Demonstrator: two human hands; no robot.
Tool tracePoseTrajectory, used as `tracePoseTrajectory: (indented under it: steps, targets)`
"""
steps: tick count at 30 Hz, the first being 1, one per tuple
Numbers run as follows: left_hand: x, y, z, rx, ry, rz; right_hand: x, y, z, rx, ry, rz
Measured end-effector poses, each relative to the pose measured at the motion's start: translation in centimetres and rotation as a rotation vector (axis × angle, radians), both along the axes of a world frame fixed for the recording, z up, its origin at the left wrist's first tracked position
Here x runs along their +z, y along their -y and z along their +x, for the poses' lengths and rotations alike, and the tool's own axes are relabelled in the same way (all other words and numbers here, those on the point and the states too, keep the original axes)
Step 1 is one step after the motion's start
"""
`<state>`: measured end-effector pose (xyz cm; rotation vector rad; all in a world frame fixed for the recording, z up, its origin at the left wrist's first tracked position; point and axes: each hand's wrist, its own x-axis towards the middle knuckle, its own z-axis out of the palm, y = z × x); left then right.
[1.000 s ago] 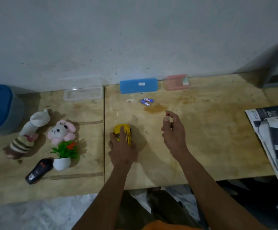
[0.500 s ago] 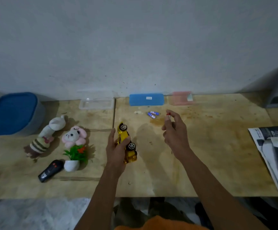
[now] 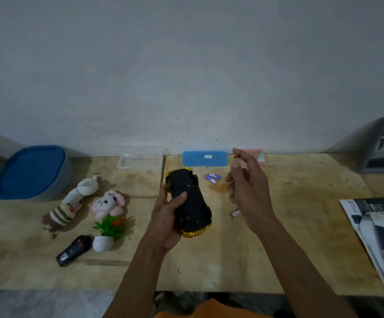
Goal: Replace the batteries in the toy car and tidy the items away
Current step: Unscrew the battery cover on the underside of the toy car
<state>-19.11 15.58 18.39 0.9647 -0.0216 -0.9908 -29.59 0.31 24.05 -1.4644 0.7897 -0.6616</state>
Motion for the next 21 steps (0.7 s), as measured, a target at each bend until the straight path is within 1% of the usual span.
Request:
tracePoseTrajectory:
  steps: [3,7,11,16,18,21]
  targets:
    - [0.1,-0.6,-0.7,-0.052,0.067,0.017,1.9,-0.5,0.0,0.008,0.03,-0.076]
    - [0.8,-1.2,-1.6,-0.101,0.228,0.03,3.7,-1.0,0.1,0.053,0.124,-0.143]
    - [2.2,-1.2,-2.5,-0.121,0.357,0.03,4.2,-1.5,-0.4,0.078,0.161,-0.186]
    - [3.6,-1.0,-3.1,-0.123,0.491,0.049,4.7,-1.7,-1.2,0.036,0.191,-0.21]
    - [4.1,-0.9,-3.3,-0.127,0.514,0.037,5.1,-1.8,-1.5,0.006,0.228,-0.239]
    - [4.5,-0.8,-3.6,-0.134,0.487,0.002,5.7,-1.8,-1.8,-0.026,0.269,-0.279]
